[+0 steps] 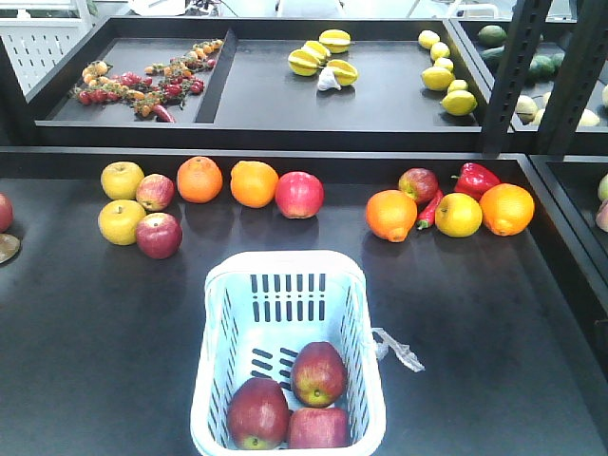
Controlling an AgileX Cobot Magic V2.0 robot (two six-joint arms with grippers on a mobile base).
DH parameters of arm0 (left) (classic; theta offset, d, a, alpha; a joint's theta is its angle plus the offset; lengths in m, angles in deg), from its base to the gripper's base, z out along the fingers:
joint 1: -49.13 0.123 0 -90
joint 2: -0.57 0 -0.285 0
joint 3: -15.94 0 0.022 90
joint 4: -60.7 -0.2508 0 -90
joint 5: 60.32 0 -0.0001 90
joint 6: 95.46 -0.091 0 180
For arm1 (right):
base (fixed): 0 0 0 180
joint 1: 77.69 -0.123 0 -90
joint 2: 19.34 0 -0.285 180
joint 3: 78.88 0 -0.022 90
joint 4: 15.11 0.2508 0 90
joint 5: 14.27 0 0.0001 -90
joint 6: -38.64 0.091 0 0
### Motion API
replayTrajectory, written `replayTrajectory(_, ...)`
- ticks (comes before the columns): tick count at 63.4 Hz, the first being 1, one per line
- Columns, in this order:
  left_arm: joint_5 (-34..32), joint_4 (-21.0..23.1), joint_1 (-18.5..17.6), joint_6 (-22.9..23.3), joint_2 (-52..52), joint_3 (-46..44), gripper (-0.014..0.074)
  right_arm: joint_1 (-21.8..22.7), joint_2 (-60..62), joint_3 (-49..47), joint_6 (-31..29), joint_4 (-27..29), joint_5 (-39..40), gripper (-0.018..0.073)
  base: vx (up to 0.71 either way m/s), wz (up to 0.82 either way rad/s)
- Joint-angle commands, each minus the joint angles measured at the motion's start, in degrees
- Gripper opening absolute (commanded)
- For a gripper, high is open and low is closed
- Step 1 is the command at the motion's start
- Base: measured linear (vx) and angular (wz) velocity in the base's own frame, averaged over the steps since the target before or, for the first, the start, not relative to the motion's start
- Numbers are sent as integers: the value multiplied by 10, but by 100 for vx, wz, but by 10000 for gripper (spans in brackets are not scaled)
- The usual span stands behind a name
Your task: Pick three apples into basket with both arms
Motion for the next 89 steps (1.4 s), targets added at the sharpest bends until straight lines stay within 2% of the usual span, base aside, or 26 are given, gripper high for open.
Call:
replayTrajectory(1, -35, -5, -1, 6, -1, -12, 593, 3, 2, -17, 0, -6, 27, 546, 0, 0)
replayTrajectory(14, -35, -5, -1, 6, -1, -12, 589, 3, 2, -17, 0, -6, 27, 409, 0, 0)
replayTrajectory(22, -35, -5, -1, 6, -1, -12, 530, 3, 2, -17, 0, -6, 27, 282, 0, 0)
replayTrajectory(31, -35, -5, -1, 6, -1, -12, 349, 3, 2, -17, 0, -6, 29, 104, 0, 0)
replayTrajectory(38, -29, -5, -1, 6, -1, -12, 157, 3, 2, -17, -1, -6, 29, -16, 0, 0)
replayTrajectory(44, -25, -5, -1, 6, -1, -12, -11, 3, 2, -17, -1, -6, 29, -10, 0, 0)
replayTrajectory(89, -22, -5, -1, 6, -1, -12, -8, 3, 2, -17, -1, -5, 23, -9, 0, 0)
